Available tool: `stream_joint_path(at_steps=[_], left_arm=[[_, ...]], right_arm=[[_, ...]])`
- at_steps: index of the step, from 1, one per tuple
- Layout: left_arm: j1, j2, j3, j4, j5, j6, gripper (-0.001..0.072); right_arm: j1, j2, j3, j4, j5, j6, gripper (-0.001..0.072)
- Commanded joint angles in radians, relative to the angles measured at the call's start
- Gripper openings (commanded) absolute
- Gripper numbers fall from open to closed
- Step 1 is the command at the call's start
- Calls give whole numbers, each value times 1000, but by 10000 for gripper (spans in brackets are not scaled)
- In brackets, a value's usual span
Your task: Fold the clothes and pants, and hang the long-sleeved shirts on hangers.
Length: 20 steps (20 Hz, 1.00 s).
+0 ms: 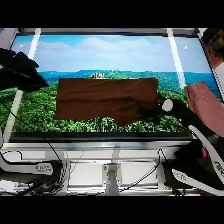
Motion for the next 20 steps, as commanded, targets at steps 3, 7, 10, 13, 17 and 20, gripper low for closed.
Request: stream_joint_path(at_steps=[3, 7, 10, 13, 17, 20], left_arm=[[100, 54, -46, -79, -60, 17, 481], [141, 154, -263, -157, -29, 130, 482], [141, 195, -450, -172, -9, 209, 481], [141, 193, -563, -184, 43, 302, 482], [145, 193, -615, -176, 94, 492, 481], [145, 193, -615, -134, 93, 595, 479]], right_arm=[[0, 206, -1, -67, -3, -171, 13], [1, 230, -1, -73, 70, -172, 13], [1, 241, -1, -98, 127, -225, 13], [0, 261, 0, -103, 123, -259, 13], [0, 262, 0, -104, 122, -262, 13], [0, 262, 0, -104, 123, -277, 13]])
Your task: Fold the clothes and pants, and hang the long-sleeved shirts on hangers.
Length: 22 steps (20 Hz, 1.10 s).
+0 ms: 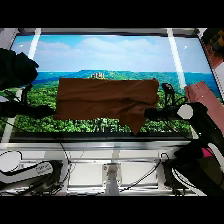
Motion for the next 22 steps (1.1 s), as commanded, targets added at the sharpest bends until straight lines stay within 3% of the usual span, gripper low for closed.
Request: stream_joint_path(at_steps=[1, 4, 9, 20, 22], left_arm=[[2, 2, -21, 38, 12, 164, 478], [3, 2, -21, 39, 13, 267, 476], [10, -19, -21, 37, 50, 362, 472], [12, -129, -21, -5, 52, 430, 463], [11, -129, -21, -23, 36, 429, 266]], right_arm=[[0, 3, 0, -2, 4, -14, 14], [0, 3, 0, -2, 3, -14, 14], [0, 3, 0, -1, 2, -13, 14], [0, 3, 0, 0, 1, -13, 14], [0, 3, 0, 0, 1, -13, 14]])
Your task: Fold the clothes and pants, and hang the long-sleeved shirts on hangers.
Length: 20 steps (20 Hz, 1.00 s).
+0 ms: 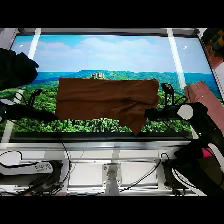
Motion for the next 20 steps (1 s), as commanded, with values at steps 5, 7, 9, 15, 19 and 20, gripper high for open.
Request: stream_joint_path(at_steps=[5, 7, 9, 15, 19, 20], left_arm=[[0, -3, 0, -27, -102, 10, 223], [0, -3, 1, -31, -138, -2, 20], [1, -3, 5, -50, -211, -2, 20], [15, -3, 138, -138, -423, -61, 18], [62, -3, 246, -231, -453, -128, 19], [79, -3, 263, -248, -452, -142, 19]], right_arm=[[0, 1, 0, 0, -1, 0, 14], [0, 1, 0, 3, -1, 0, 14], [0, 1, 8, 10, 7, -1, 14], [0, 18, 163, 9, -3, -28, 12], [-39, 18, 229, -17, -6, -28, 12], [-64, 18, 229, -18, -2, -28, 12]])
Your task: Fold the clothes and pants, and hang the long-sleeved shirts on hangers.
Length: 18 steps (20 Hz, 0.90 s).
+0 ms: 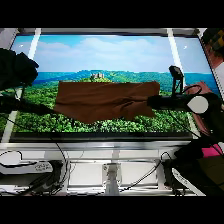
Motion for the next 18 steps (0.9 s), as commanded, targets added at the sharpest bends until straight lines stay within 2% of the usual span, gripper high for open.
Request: stream_joint_path(at_steps=[1, 4, 7, 11, 16, 18], left_arm=[[48, 0, 71, -87, -34, -58, 19], [84, 0, 71, -234, -29, -64, 19], [93, 0, 71, -367, 67, -92, 18], [48, 0, 69, -375, 317, -224, 18], [-83, 0, 69, -371, 588, -308, 17], [-154, -1, 69, -340, 702, -315, 17]], right_arm=[[-66, 2, 33, -11, -1, -2, 13], [-147, 1, 33, 20, -67, -1, 12], [-194, -2, 33, 36, -249, 10, 12], [-226, -53, 11, 36, -339, 130, 12], [-232, -220, -8, 40, -463, 338, 12], [-232, -303, -7, 42, -467, 367, 13]])
